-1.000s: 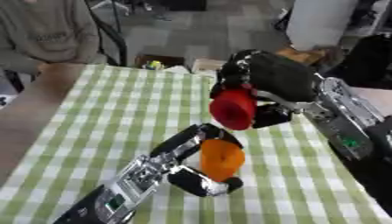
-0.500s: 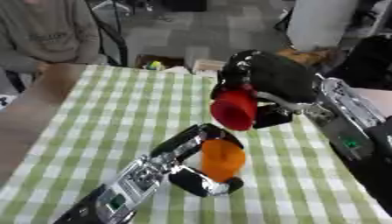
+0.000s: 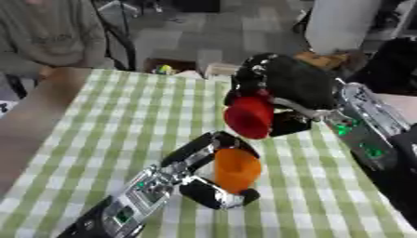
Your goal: Pour the contents of one cup into another cup.
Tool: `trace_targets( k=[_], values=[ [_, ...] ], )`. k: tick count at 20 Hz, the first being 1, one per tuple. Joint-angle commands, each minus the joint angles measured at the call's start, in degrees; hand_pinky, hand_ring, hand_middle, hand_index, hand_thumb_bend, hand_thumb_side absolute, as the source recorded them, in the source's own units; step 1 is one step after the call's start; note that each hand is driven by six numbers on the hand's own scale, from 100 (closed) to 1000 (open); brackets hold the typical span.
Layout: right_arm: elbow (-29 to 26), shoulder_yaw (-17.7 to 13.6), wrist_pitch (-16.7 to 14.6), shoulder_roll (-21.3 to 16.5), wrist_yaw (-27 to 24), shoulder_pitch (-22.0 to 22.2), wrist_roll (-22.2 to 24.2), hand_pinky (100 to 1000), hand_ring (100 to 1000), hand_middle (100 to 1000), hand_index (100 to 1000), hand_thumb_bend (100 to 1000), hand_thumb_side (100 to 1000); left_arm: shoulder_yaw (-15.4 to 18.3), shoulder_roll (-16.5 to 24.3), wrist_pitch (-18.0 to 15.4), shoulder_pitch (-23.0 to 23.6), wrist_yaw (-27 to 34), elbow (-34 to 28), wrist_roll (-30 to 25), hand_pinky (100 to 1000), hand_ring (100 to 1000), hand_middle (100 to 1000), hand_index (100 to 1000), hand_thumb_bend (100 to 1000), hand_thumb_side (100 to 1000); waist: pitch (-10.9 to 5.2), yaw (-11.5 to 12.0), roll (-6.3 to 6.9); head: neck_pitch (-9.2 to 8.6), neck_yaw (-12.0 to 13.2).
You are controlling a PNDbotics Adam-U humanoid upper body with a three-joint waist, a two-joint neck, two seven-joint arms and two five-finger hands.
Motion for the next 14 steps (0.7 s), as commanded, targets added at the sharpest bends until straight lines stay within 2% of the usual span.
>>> trace_targets(
  k=[1, 7, 11, 14],
  values=[
    [-1.31, -1.38, 0.72, -1.47, -0.13, -1.05, -0.65, 606, 485, 326, 471, 100, 100, 1.18, 1.04, -0.35, -0.66, -0.74, -1.23, 0.64, 394, 256, 146, 648, 100, 270, -0.97, -0.05, 0.17, 0.08, 0.14],
    [-2.05, -2.98, 2.77, -2.37, -1.48, -0.94, -1.68, 603, 477, 315, 467, 100, 100, 2.76, 1.36, -1.12, -0.11, -4.15, 2.41, 4.12, 392, 259, 148, 643, 100, 276, -0.96, -0.04, 0.20, 0.06, 0.00],
    [-1.71, -3.55, 4.59, -2.41, -5.12, -0.91, -1.80, 592, 457, 291, 456, 100, 100, 5.01, 0.96, -2.15, 0.10, -6.91, 7.52, 9.04, 398, 277, 165, 645, 115, 299, -0.88, -0.07, 0.13, -0.02, -0.18],
    [-2.18, -3.77, 5.54, -2.64, -7.60, -0.76, -1.45, 586, 444, 275, 448, 100, 100, 7.65, 0.82, -2.76, 0.02, -8.30, 12.19, 15.34, 410, 291, 178, 646, 244, 353, -0.86, 0.04, 0.04, -0.11, -0.37]
  ],
)
